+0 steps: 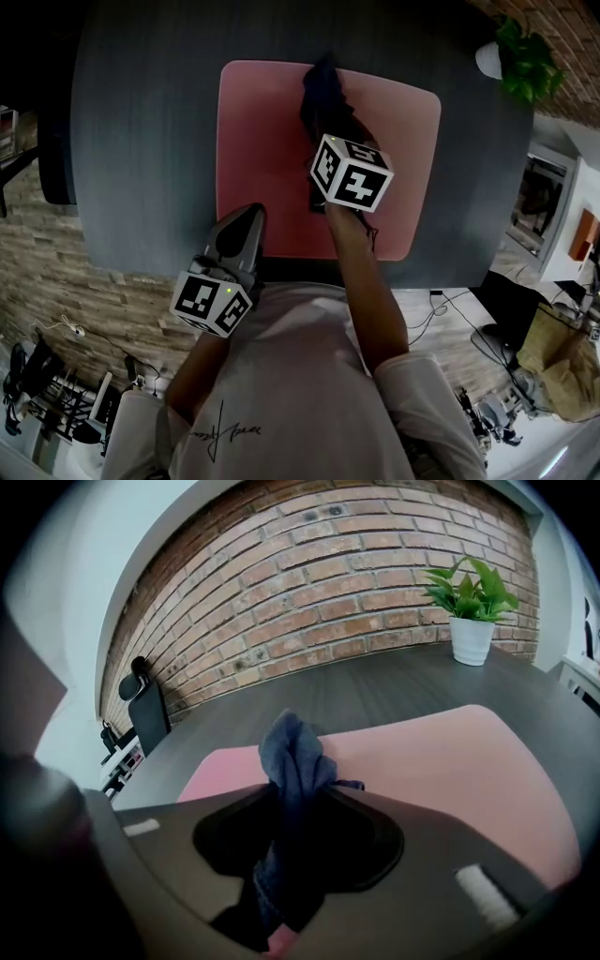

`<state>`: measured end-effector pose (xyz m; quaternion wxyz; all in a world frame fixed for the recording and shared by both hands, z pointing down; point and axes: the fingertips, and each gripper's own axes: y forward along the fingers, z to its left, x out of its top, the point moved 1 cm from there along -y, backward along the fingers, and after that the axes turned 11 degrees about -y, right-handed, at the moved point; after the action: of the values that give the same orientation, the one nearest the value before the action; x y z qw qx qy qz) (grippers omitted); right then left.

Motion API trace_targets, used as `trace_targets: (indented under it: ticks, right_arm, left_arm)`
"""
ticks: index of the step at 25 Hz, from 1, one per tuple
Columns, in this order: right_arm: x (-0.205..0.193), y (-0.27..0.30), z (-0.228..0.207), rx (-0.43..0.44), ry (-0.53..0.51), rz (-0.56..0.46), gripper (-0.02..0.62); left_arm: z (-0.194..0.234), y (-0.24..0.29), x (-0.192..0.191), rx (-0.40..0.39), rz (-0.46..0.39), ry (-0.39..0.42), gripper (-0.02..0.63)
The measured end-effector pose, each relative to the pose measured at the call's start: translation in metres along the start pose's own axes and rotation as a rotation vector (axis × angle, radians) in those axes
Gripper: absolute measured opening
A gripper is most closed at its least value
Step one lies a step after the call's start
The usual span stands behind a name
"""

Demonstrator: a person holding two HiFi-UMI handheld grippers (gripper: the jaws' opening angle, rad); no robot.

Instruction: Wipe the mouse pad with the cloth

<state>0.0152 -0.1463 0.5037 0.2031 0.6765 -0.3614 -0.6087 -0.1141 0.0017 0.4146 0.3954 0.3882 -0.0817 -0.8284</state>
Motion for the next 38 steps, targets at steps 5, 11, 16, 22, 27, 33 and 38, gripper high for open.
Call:
trace_targets:
  ticks: [5, 11, 16, 22, 27, 33, 38]
  right_arm:
    - [-0.001, 0.003, 0.011, 0.018, -0.01, 0.006, 0.14]
    - [-0.004, 0.004, 0.026, 0.038, -0.022, 0.012, 0.14]
    - [-0.006, 0.005, 0.038, 0.059, -0.028, 0.017, 0.141]
    - [-0.008, 0.006, 0.054, 0.081, -0.036, 0.023, 0.141]
    - [-0.012, 0.006, 0.067, 0.106, -0.042, 0.03, 0.141]
    - [-0.015, 0.006, 0.079, 0.132, -0.055, 0.036, 0.141]
    - [-0.019, 0.005, 0.089, 0.158, -0.066, 0.043, 0.141]
  left_arm:
    - [0.008, -0.001, 0.004, 0.028, -0.01, -0.001, 0.015]
    - [0.023, -0.006, 0.007, 0.068, -0.012, 0.007, 0.014]
    - [0.04, -0.015, 0.014, 0.108, -0.031, 0.0, 0.014]
    - [0.056, -0.027, 0.016, 0.141, -0.038, 0.0, 0.014]
    - [0.064, -0.033, 0.016, 0.17, -0.052, -0.016, 0.014]
    - [0.055, -0.025, 0.013, 0.144, -0.043, -0.001, 0.014]
    - [0.056, -0.024, 0.016, 0.148, -0.052, 0.003, 0.014]
